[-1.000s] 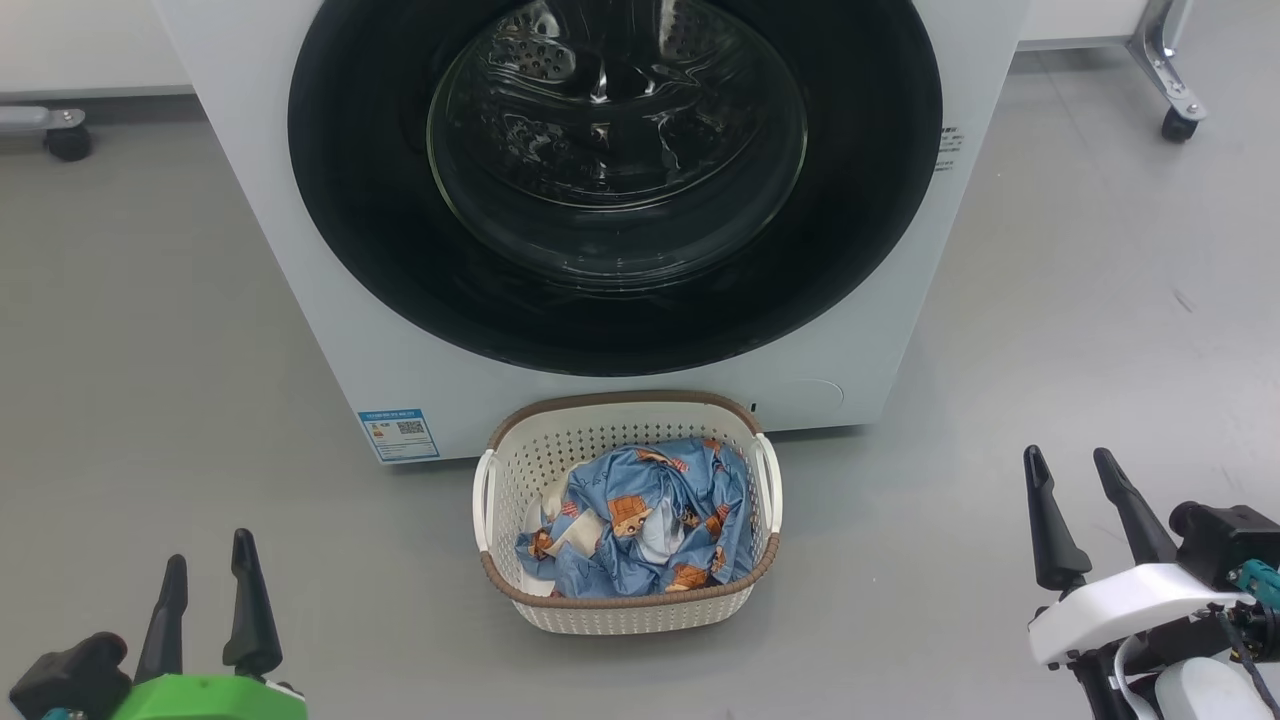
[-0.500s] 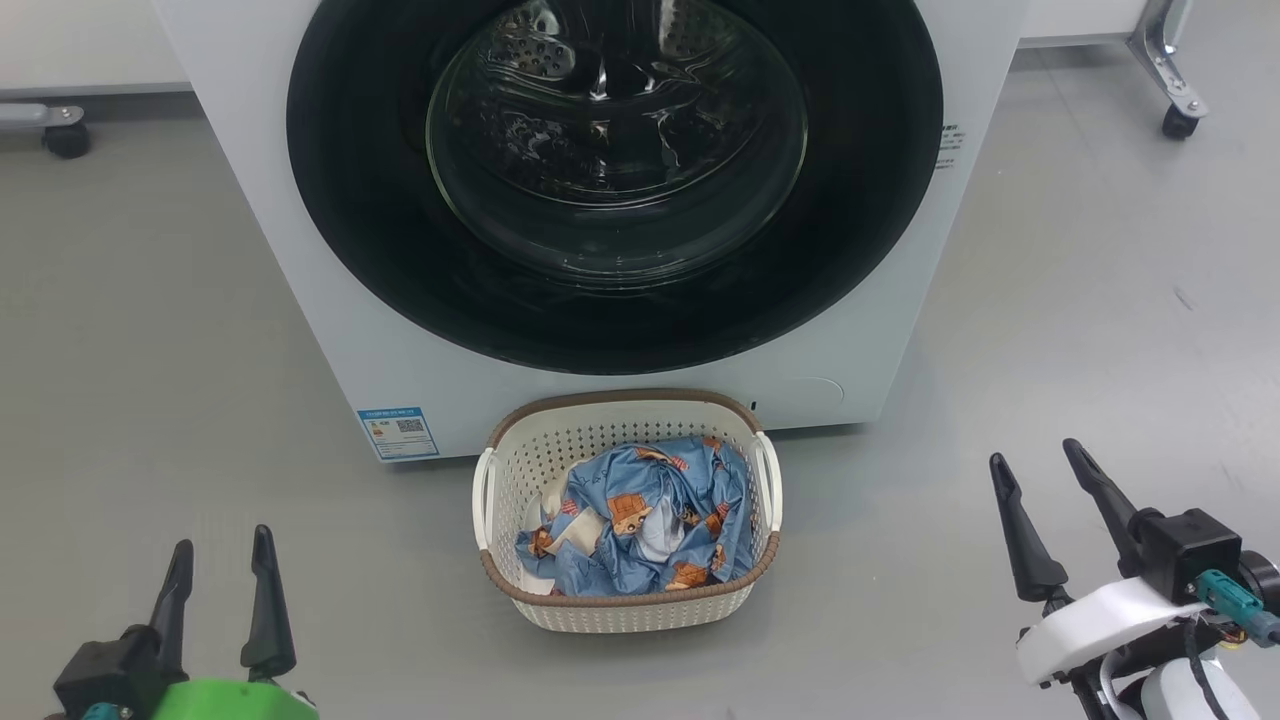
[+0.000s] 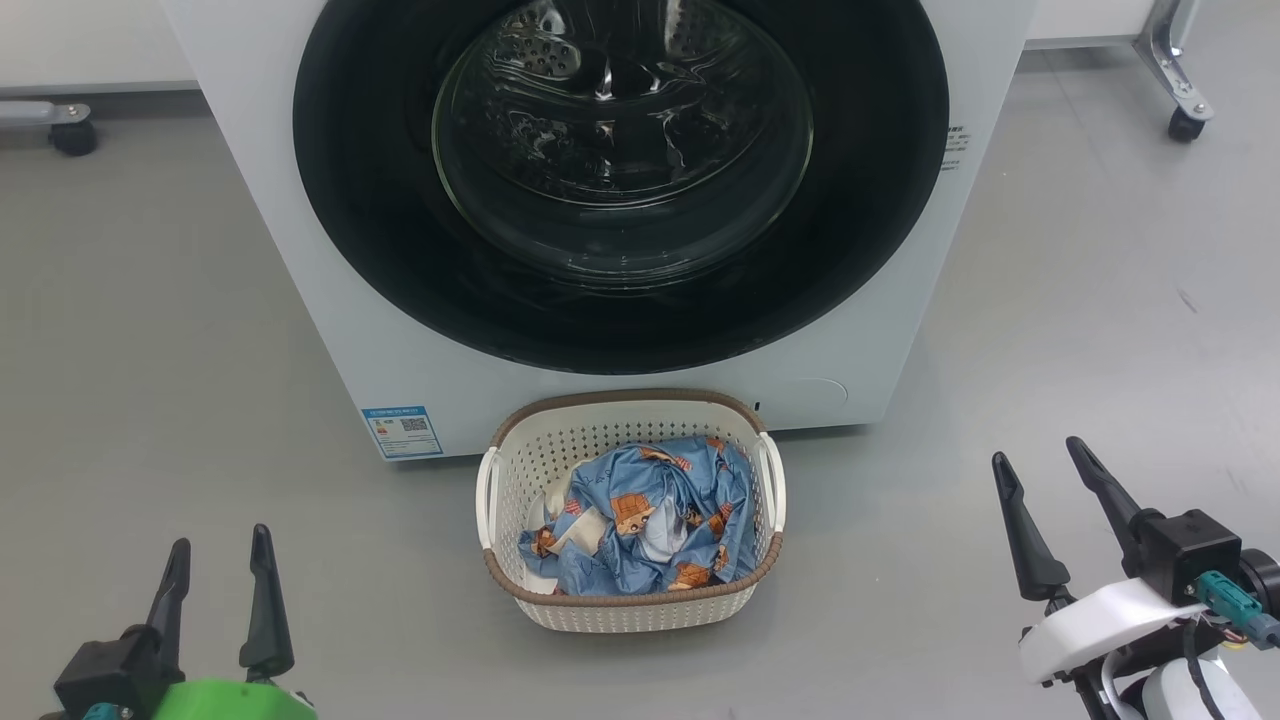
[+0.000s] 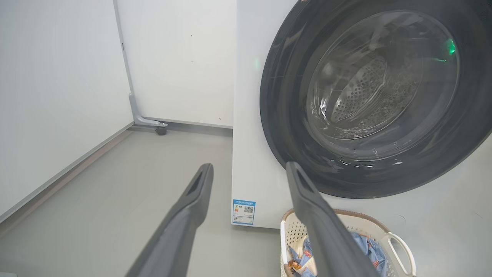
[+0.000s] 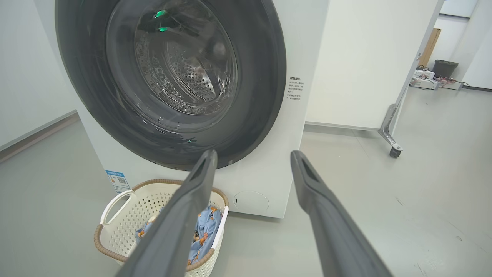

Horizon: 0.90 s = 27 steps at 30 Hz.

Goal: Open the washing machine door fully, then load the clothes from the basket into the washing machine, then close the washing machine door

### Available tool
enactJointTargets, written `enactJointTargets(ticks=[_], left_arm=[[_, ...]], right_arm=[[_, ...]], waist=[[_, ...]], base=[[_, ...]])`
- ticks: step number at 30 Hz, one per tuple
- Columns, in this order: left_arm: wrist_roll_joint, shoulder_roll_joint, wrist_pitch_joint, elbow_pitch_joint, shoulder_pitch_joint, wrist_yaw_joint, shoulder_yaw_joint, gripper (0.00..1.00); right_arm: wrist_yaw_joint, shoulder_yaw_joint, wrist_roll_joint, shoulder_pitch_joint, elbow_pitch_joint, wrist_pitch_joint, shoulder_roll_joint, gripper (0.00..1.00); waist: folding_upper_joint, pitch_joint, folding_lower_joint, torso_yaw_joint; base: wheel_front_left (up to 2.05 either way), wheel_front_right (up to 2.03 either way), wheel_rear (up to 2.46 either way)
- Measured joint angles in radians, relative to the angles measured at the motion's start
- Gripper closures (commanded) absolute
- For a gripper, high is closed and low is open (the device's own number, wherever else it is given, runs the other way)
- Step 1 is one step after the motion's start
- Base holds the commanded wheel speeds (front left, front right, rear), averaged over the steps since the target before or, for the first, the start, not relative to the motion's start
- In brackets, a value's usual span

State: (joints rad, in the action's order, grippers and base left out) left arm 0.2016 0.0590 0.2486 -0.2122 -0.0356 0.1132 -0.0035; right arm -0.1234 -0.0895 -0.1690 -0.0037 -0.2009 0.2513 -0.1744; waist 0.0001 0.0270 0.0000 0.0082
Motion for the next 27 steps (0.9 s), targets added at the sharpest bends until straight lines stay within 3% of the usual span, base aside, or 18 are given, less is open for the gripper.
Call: enactJointTargets(ticks=[27], left_arm=[[-0.009,-0.010,0.000,0.000,0.000,0.009,0.016,0.00]], right_arm=[[0.000,0.036,0.004,0.000,-0.035,0.000,0.018,0.00]], waist=[[0.0000,0.003,0.0000,-0.001]], base=[[0.00,0.00,0.00]])
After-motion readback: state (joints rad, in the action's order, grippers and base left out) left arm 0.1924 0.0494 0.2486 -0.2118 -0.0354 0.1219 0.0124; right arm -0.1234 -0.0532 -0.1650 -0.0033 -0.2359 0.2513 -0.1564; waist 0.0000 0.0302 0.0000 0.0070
